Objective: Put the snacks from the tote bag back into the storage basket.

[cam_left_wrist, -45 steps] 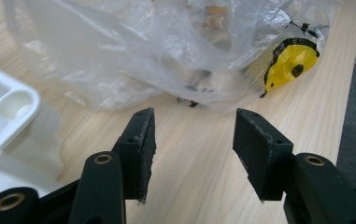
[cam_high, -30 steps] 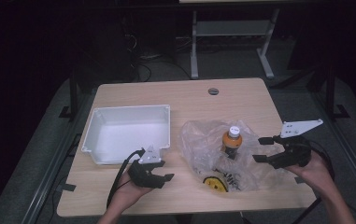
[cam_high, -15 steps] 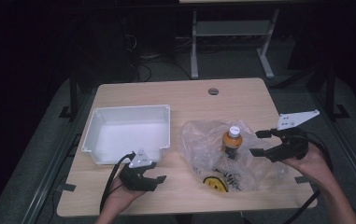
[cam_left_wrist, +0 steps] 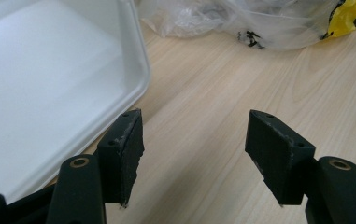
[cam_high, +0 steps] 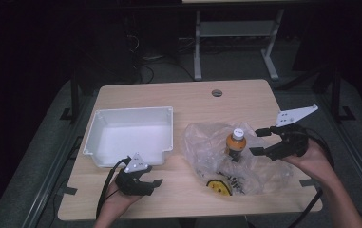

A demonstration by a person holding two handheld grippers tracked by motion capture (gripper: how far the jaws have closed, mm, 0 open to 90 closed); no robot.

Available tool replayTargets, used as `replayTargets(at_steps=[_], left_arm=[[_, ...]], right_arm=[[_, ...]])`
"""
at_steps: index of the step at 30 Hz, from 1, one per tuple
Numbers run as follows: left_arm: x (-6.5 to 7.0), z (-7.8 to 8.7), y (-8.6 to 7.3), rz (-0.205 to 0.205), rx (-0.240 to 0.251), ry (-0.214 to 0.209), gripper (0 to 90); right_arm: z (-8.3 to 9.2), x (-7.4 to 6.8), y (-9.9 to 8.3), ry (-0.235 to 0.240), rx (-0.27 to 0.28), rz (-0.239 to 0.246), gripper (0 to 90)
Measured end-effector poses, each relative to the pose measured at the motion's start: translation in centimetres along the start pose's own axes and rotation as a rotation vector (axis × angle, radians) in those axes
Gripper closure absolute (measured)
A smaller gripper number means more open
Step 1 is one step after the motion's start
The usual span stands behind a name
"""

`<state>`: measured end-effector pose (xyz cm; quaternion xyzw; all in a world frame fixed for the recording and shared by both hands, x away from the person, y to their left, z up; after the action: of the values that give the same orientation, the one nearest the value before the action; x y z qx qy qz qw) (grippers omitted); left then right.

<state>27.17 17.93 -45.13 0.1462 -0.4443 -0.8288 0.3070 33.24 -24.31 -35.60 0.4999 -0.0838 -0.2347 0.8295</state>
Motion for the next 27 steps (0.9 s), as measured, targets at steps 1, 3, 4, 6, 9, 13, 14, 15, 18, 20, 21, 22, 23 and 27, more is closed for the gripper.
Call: replayTargets(at_steps=[1, 3, 4, 6, 9, 13, 14, 15, 18, 20, 21, 22, 23, 27], left_arm=[[0.0, 0.1, -0.1, 0.0, 0.001, 0.006, 36.7], [-0.1, 0.2, -0.2, 0.004, 0.008, 0.012, 36.6], [-0.2, 0.3, -0.2, 0.01, 0.008, 0.015, 36.6], [-0.3, 0.4, -0.3, 0.01, 0.011, 0.019, 36.6], [-0.4, 0.5, -0.3, 0.014, 0.015, 0.023, 36.5], [-0.5, 0.4, -0.5, 0.024, 0.014, 0.025, 36.1], [-0.6, 0.4, -0.6, 0.024, 0.01, 0.024, 36.1], [-0.6, 0.4, -0.6, 0.024, 0.01, 0.026, 36.0], [-0.8, 0.5, -0.7, 0.026, 0.011, 0.029, 35.8], [-0.8, 0.6, -0.7, 0.031, 0.018, 0.031, 35.8], [-0.8, 0.7, -0.6, 0.031, 0.018, 0.033, 35.8], [-0.9, 0.8, -0.6, 0.027, 0.019, 0.035, 35.8], [-0.9, 0.9, -0.6, 0.027, 0.021, 0.037, 35.8], [-1.0, 1.1, -0.6, 0.024, 0.021, 0.04, 35.7]], right_arm=[[-0.1, 0.0, 0.2, 0.004, -0.003, 0.0, 25.1], [-0.3, -0.1, 0.5, 0.006, -0.009, 0.007, 25.6], [-0.4, -0.1, 0.6, 0.006, -0.013, 0.012, 25.6], [-0.6, -0.1, 1.0, 0.007, -0.016, 0.015, 25.9], [-1.0, 0.0, 1.3, 0.008, -0.025, 0.022, 26.3], [-1.6, 0.2, 1.7, 0.02, -0.033, 0.023, 27.2], [-1.7, 0.2, 1.7, 0.021, -0.038, 0.026, 27.2], [-1.9, 0.3, 1.8, 0.024, -0.04, 0.025, 27.3], [-2.3, 0.4, 2.0, 0.033, -0.046, 0.025, 27.7], [-2.6, 0.5, 2.2, 0.039, -0.053, 0.025, 27.9], [-2.7, 0.5, 2.3, 0.039, -0.053, 0.028, 28.2], [-2.8, 0.5, 2.3, 0.042, -0.056, 0.028, 28.5], [-3.0, 0.6, 2.4, 0.043, -0.058, 0.029, 29.0], [-3.5, 0.8, 2.5, 0.052, -0.071, 0.032, 31.1]])
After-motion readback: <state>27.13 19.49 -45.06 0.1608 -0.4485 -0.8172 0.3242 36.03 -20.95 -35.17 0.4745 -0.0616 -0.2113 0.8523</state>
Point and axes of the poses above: each handheld gripper's, and its own axes: z roughly backward along the jaws, y roughly out of its top, x roughly to its right, the point moved 3 cm from there along -z, roughly forward along the jaws, and after that the axes turned 10 degrees about x, right-handed, at the moved point
